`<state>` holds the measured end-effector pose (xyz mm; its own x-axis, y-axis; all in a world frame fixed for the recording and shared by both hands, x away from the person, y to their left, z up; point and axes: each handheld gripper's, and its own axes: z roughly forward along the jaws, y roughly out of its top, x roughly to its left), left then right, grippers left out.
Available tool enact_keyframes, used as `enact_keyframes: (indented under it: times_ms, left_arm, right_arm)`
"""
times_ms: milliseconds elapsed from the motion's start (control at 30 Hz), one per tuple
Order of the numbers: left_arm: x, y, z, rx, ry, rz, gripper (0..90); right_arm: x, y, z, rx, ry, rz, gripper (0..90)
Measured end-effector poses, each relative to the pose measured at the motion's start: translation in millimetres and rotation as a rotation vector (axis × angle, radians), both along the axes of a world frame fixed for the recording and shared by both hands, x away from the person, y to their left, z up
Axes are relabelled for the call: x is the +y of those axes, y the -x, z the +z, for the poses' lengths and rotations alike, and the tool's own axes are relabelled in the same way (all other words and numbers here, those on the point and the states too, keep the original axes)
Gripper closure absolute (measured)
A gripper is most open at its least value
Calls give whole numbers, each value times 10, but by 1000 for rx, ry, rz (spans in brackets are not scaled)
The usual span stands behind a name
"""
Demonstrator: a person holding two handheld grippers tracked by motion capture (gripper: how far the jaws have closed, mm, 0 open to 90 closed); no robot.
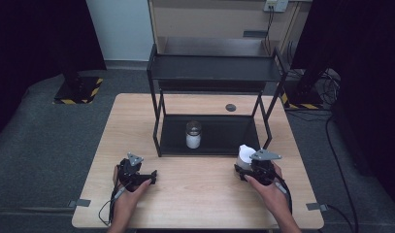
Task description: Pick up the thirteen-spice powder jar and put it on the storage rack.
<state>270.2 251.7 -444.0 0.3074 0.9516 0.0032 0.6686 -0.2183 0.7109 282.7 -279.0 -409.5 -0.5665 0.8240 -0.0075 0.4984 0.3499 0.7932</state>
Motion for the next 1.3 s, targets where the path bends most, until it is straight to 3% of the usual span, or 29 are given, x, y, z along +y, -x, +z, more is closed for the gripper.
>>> enact_keyframes:
  times_ms: [167,333,533,1300]
  left_arm:
    - [-1,1,0,0,0,0,0]
    - [-1,1,0,0,0,0,0]
    - [-2,2,0,-1,0,1,0]
    - [-6,5,0,0,0,4,0]
  right_arm:
    - [-18,-25,7,12,-24,-7,310]
    - [41,3,108,-11,-11,-3,311]
    - [122,-20,205,-9,-11,4,311]
    - [297,-185,318,-6,-16,-32,311]
